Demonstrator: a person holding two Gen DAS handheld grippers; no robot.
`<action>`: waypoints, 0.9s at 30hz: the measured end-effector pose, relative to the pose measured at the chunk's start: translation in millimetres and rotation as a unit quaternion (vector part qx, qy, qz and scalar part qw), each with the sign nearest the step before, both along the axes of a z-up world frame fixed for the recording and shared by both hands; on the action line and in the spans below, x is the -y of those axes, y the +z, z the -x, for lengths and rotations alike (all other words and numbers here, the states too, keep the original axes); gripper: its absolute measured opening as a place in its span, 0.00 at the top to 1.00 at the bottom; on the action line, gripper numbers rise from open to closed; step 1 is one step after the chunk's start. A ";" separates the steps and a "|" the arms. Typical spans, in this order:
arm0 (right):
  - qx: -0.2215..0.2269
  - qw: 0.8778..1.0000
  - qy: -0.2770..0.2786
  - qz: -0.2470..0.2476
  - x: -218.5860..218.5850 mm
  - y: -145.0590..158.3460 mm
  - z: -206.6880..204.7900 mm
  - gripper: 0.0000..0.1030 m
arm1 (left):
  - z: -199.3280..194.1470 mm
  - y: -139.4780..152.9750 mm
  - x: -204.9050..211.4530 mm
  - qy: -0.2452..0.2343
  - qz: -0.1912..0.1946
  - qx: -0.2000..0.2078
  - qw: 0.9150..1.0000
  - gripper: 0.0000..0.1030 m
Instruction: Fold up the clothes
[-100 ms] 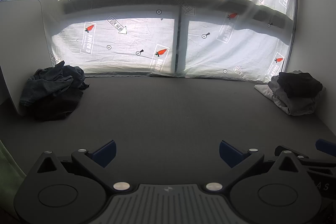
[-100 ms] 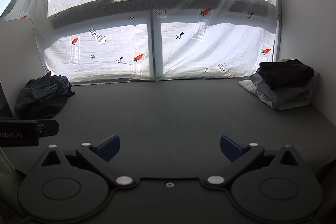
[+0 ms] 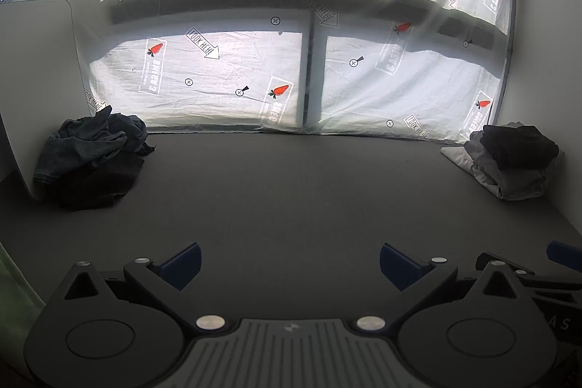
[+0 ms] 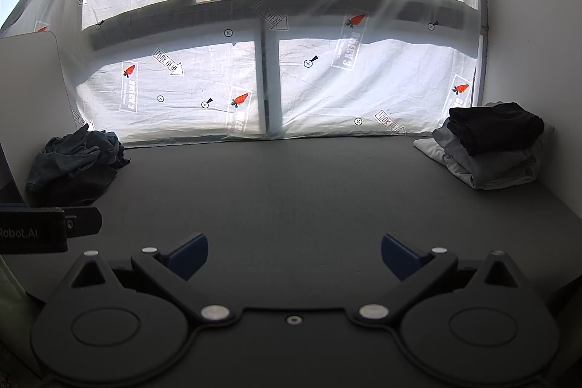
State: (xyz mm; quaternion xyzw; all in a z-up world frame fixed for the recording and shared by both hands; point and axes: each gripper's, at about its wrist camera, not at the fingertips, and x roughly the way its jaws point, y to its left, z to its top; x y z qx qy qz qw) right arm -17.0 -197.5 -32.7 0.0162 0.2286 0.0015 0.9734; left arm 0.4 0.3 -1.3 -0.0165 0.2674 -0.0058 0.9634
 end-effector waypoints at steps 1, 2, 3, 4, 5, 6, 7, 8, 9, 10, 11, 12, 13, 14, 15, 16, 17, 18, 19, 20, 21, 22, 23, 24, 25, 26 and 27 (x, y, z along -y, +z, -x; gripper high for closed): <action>0.000 1.000 0.000 0.000 -0.4 -0.1 0.1 0.00 | -0.1 -0.4 -0.1 0.000 0.000 0.000 1.000 0.00; 0.000 1.000 0.000 0.000 -0.8 -0.1 0.1 0.00 | -0.2 -0.7 -0.2 0.000 0.001 0.000 1.000 0.00; 0.000 1.000 0.000 0.000 -1.2 -0.2 0.2 0.00 | -0.3 -1.1 -0.3 -0.001 0.001 0.000 1.000 0.00; -0.001 1.000 0.000 -0.001 -1.6 -0.3 0.3 0.00 | -0.5 -1.4 -0.4 -0.001 0.001 0.000 1.000 0.00; -0.001 1.000 0.001 -0.001 -2.2 0.1 0.7 0.00 | -0.6 -1.8 -0.5 -0.001 0.002 0.000 1.000 0.00; -0.001 1.000 0.001 -0.001 -2.8 0.4 1.1 0.00 | -1.2 -2.1 -0.4 -0.001 0.002 -0.001 1.000 0.00; -0.001 1.000 0.001 -0.001 -1.4 0.1 1.0 0.00 | -1.4 -2.7 0.1 -0.001 0.001 -0.001 1.000 0.00; -0.001 1.000 0.001 -0.002 0.5 -0.4 -0.2 0.00 | -1.2 -1.7 0.5 -0.002 0.001 -0.001 1.000 0.00; -0.001 1.000 0.002 -0.002 2.3 -0.9 -1.5 0.00 | -1.1 0.0 0.7 -0.002 0.001 -0.001 1.000 0.00; -0.001 1.000 0.001 -0.002 2.4 -0.7 -1.1 0.00 | -1.0 0.8 0.5 -0.003 0.000 -0.001 1.000 0.00; 0.000 1.000 0.001 -0.003 2.5 -0.6 -0.6 0.00 | -0.8 1.1 0.8 -0.003 0.000 -0.001 1.000 0.00; 0.000 1.000 0.001 -0.003 2.5 -0.4 -0.1 0.00 | -0.5 1.5 1.9 -0.003 -0.001 -0.001 1.000 0.00; 0.000 1.000 0.001 -0.003 2.6 -0.3 0.3 0.00 | -0.2 2.0 3.2 -0.003 -0.002 -0.001 1.000 0.00; 0.000 1.000 0.000 -0.004 2.6 -0.1 0.8 0.00 | 0.1 2.3 3.7 -0.003 -0.002 -0.001 1.000 0.00; 0.000 1.000 0.000 -0.004 2.7 0.0 1.3 0.00 | 0.2 2.5 3.7 -0.003 -0.003 -0.001 1.000 0.00; 0.001 1.000 0.000 -0.005 2.7 0.2 1.7 0.00 | 0.2 2.7 4.0 -0.003 -0.003 -0.001 1.000 0.00; 0.001 1.000 -0.001 -0.005 2.0 0.3 1.9 0.00 | -0.1 2.9 4.3 -0.003 -0.003 -0.001 1.000 0.00; 0.001 1.000 -0.001 -0.005 2.3 0.1 2.1 0.00 | -0.4 3.0 4.5 -0.003 -0.004 -0.001 1.000 0.00; 0.001 1.000 -0.001 -0.005 2.6 -0.2 2.2 0.00 | -0.7 3.2 4.7 -0.003 -0.004 -0.002 1.000 0.00; 0.001 1.000 -0.002 -0.005 2.9 -0.1 1.7 0.00 | -0.2 2.6 4.8 -0.003 -0.004 -0.001 1.000 0.00; 0.001 1.000 -0.002 -0.005 3.1 -0.1 1.1 0.00 | 0.0 2.2 4.5 -0.004 -0.004 -0.001 1.000 0.00; 0.001 1.000 -0.002 -0.005 3.4 -0.1 1.1 0.00 | -0.2 2.1 4.1 -0.004 -0.004 -0.002 1.000 0.00; 0.001 1.000 -0.002 -0.005 2.9 0.1 1.1 0.00 | -0.3 1.5 4.2 -0.004 -0.003 -0.002 1.000 0.00; 0.001 1.000 -0.002 -0.005 3.0 0.4 0.8 0.00 | -0.4 1.3 4.1 -0.004 -0.004 -0.002 1.000 0.00; 0.001 1.000 -0.002 -0.006 3.6 0.5 0.4 0.00 | -0.6 1.5 3.8 -0.004 -0.004 -0.002 1.000 0.00; 0.001 1.000 -0.002 -0.006 4.0 0.5 0.2 0.00 | -1.2 1.7 3.7 -0.004 -0.004 -0.002 1.000 0.00; 0.001 1.000 -0.002 -0.006 4.4 0.6 0.1 0.00 | -1.7 1.7 3.6 -0.004 -0.004 -0.003 1.000 0.00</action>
